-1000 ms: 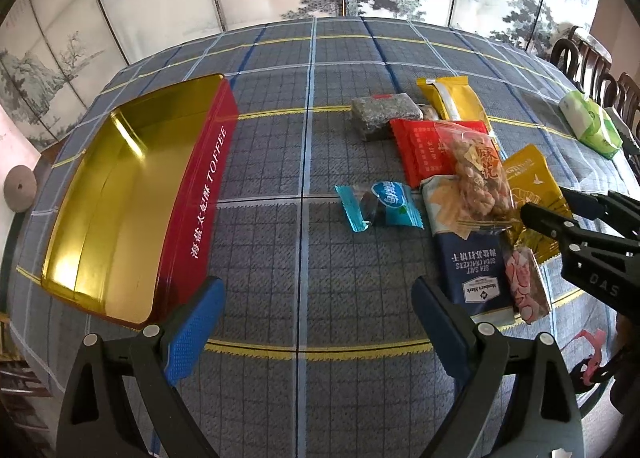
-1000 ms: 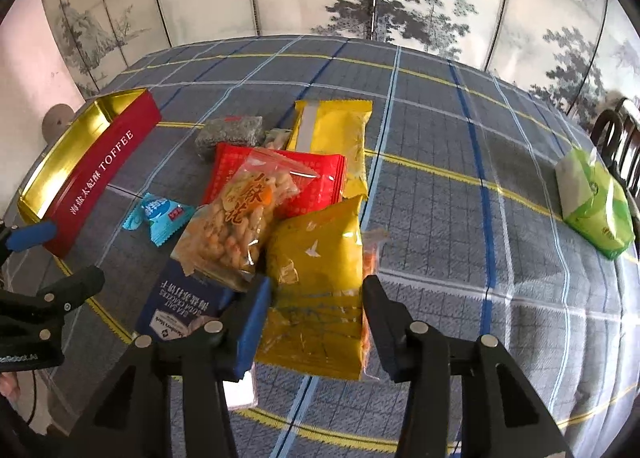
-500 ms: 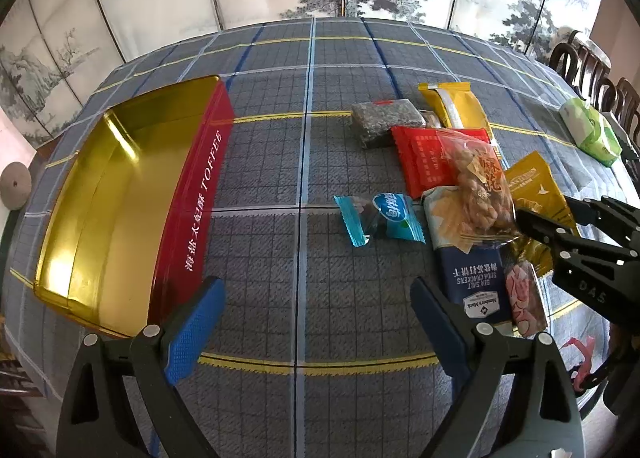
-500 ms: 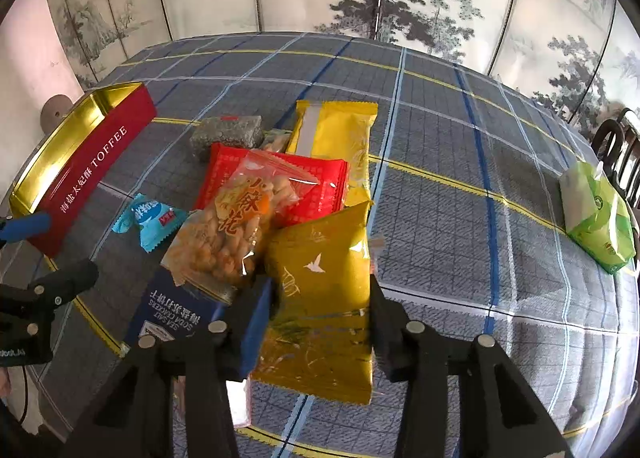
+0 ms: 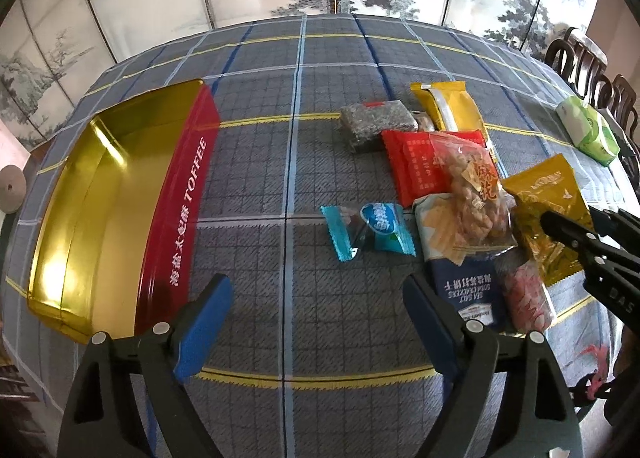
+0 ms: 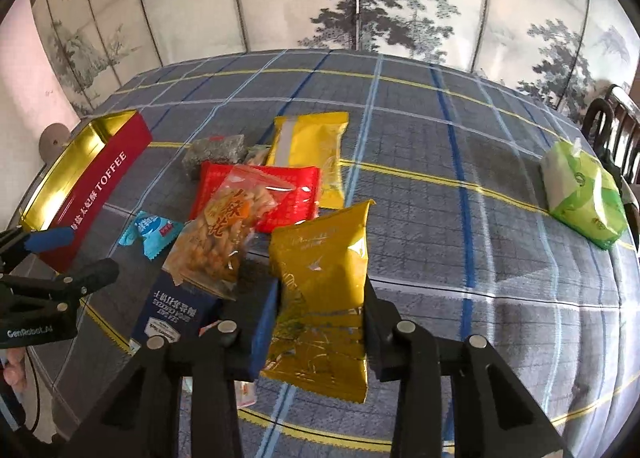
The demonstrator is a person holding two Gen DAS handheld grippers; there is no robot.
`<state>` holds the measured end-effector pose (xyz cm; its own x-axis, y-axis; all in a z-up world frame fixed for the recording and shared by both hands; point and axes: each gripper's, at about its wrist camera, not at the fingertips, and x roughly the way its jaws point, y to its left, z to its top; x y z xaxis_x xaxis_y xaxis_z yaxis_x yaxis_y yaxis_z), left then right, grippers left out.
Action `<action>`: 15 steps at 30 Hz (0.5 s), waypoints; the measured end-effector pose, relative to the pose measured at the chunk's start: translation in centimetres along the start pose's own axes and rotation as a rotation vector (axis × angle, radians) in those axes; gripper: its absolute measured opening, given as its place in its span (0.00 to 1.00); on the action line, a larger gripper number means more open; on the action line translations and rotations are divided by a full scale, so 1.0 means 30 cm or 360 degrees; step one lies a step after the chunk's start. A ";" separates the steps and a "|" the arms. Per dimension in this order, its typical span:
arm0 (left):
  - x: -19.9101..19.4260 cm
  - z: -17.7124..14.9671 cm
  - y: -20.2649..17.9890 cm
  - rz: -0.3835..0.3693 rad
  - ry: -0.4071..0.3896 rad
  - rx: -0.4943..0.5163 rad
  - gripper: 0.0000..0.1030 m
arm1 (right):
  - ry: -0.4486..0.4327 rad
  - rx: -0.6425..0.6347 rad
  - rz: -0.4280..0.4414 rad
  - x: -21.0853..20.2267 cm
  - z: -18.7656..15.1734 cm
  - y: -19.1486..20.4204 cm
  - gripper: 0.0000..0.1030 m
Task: Organize snacks
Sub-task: 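Grasp the blue-wrapped candy with the left tool while the right tool holds the yellow bag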
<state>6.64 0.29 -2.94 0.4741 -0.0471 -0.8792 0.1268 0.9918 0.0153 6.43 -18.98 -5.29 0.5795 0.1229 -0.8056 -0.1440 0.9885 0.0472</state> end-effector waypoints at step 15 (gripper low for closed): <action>0.057 0.098 -0.035 -0.0098 0.0042 0.0011 0.63 | -0.0037 0.0205 0.0019 -0.032 -0.025 -0.122 0.37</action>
<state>9.88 -1.18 -3.06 0.4422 -0.1045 -0.8908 0.1610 0.9863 -0.0358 5.78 -22.77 -5.12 0.5971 0.1350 -0.7907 -0.0473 0.9899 0.1333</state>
